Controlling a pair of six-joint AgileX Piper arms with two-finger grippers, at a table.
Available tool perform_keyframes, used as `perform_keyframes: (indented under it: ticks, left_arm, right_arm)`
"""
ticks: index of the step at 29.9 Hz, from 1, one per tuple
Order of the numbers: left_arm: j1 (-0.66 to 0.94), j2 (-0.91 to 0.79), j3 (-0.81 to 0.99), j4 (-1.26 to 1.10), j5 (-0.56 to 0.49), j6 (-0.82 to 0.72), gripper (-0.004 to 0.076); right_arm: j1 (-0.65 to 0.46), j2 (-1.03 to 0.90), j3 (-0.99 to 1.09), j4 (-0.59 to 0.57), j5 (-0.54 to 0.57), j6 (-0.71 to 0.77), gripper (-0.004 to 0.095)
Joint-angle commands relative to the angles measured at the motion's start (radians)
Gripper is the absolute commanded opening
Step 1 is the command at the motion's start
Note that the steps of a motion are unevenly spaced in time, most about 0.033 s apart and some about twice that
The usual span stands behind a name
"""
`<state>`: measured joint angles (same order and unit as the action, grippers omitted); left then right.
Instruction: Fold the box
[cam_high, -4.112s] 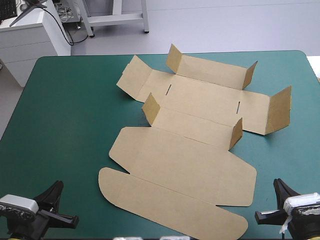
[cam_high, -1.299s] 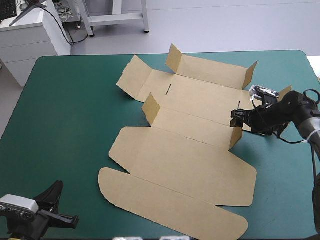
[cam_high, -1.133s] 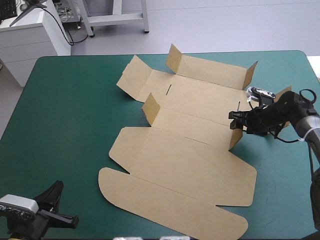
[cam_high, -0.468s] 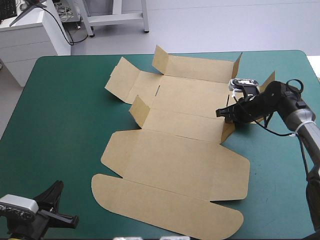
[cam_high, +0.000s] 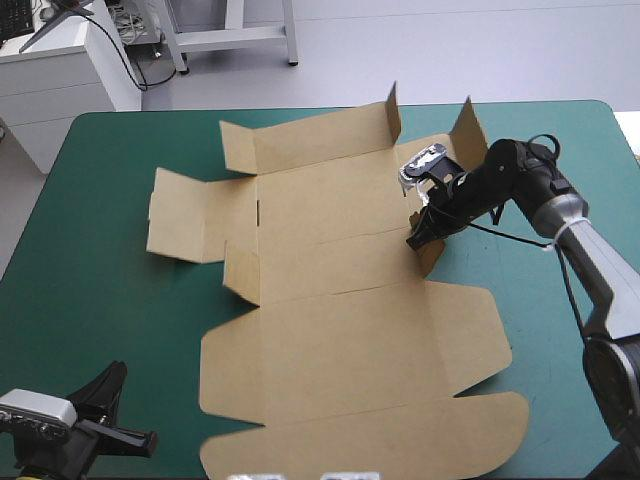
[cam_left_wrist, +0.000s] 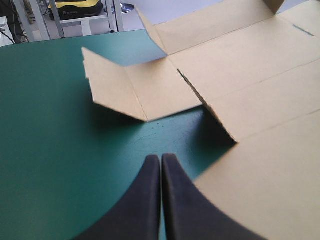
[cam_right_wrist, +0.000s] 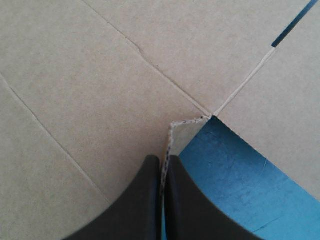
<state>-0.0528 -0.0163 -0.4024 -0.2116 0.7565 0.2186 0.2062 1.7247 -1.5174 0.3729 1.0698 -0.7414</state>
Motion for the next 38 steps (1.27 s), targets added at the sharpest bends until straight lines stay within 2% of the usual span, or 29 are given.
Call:
perform_keyframes:
  ticks: [1, 5, 8, 13, 17, 26, 29, 34, 38]
  left_arm:
    - [-0.004, -0.008, -0.026, -0.025, -0.071, -0.005, -0.0008]
    - [-0.004, -0.008, -0.026, -0.025, -0.071, -0.005, -0.0008]
    - [-0.004, -0.008, -0.026, -0.025, -0.071, -0.005, -0.0008]
    - [-0.004, -0.008, -0.026, -0.025, -0.071, -0.005, -0.0008]
    - [-0.004, -0.008, -0.026, -0.025, -0.071, -0.005, -0.0008]
    - [-0.004, -0.008, -0.026, -0.025, -0.071, -0.005, -0.0008]
    - [-0.004, -0.008, -0.026, -0.025, -0.071, -0.005, -0.0008]
    - [-0.004, -0.008, -0.026, -0.025, -0.071, -0.005, -0.0008]
    - [-0.004, -0.008, -0.026, -0.025, -0.071, -0.005, -0.0008]
  right_arm:
    - [0.028, 0.034, -0.151, -0.029, 0.107, -0.087, -0.0019]
    - [0.075, 0.141, -0.310, -0.072, 0.178, -0.121, -0.0019]
    - [0.116, 0.204, -0.410, -0.127, 0.181, -0.143, -0.0019]
    - [0.189, 0.271, -0.518, -0.185, 0.179, -0.340, -0.0020]
    - [0.234, 0.302, -0.543, -0.244, 0.168, -0.482, -0.0019]
    - [0.241, 0.310, -0.545, -0.410, 0.102, -0.588, -0.0020]
    - [0.241, 0.312, -0.545, -0.350, 0.089, -0.618, -0.0019]
    - [0.241, 0.325, -0.545, -0.164, 0.080, -0.786, -0.0019]
    - [0.243, 0.335, -0.545, -0.077, 0.055, -0.791, -0.0019]
